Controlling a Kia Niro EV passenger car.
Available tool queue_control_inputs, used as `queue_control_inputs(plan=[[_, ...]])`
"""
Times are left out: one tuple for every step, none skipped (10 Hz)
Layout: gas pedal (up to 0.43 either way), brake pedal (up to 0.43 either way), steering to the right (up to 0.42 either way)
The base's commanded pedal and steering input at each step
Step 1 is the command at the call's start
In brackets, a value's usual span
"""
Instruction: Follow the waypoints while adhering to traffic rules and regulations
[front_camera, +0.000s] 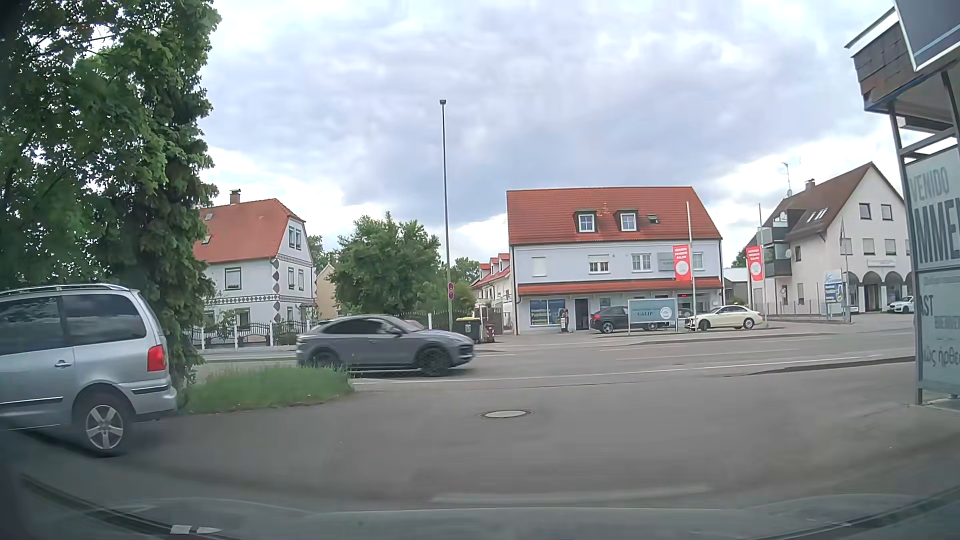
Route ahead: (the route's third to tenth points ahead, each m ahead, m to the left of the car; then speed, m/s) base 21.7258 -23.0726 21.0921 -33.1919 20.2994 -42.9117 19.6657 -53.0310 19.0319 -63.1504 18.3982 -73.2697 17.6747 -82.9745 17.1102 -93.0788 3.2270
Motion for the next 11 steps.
queue_control_inputs(plan=[[0.020,0.018,0.054],[0.008,0.018,0.053],[0.008,0.018,0.053],[0.008,0.018,0.052],[0.000,0.018,0.051],[0.000,0.018,0.052],[0.000,0.018,0.054],[0.000,0.018,0.056],[0.000,0.018,0.055],[0.000,0.018,0.043],[0.000,0.024,0.031]])
